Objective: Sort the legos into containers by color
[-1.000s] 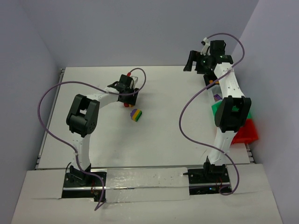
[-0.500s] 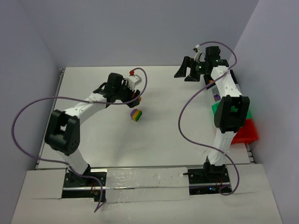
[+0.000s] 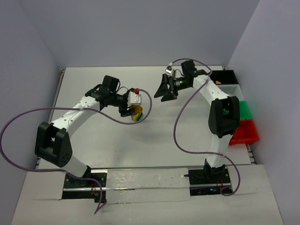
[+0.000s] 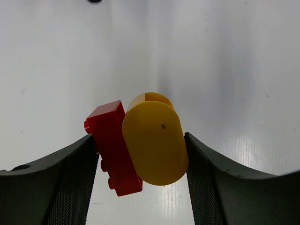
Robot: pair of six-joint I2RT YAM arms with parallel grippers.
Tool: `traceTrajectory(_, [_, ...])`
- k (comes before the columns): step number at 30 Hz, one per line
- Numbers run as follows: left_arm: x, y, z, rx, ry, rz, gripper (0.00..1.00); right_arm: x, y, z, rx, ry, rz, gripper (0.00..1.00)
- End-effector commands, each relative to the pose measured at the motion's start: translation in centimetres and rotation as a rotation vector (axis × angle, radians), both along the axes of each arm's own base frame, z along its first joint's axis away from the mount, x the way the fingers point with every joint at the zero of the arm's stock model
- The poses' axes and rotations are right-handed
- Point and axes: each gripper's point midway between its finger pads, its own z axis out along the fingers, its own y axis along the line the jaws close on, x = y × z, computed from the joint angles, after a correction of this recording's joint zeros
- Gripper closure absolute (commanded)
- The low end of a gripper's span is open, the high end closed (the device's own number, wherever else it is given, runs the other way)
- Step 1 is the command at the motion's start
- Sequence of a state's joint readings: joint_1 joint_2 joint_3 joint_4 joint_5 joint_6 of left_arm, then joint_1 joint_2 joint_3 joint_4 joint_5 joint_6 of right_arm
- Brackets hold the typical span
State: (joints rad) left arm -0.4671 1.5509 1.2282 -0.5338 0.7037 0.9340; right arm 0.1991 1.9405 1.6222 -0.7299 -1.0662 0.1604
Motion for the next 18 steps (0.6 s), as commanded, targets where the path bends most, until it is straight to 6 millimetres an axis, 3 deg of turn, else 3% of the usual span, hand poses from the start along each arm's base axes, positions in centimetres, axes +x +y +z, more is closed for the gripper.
traceTrajectory(1, [-2.5, -0.7, 2.9, -0.035, -0.121, -0.213, 0.99, -3.7, 3.1, 4.0, 0.088, -0.066, 0.106, 0.00])
traceTrajectory(7, [-3.5, -1.2, 2.8, -0.025, -0.115, -0.256, 1.00, -5.4, 5.8, 3.3, 0.126, -0.002, 0.167, 0.00])
traceTrajectory(18, [-3.3, -2.9, 4.3, -0.078, -0.060, -0.185, 1.00, -4.6, 8.5, 1.8, 0.101, 0.049, 0.150, 0.14])
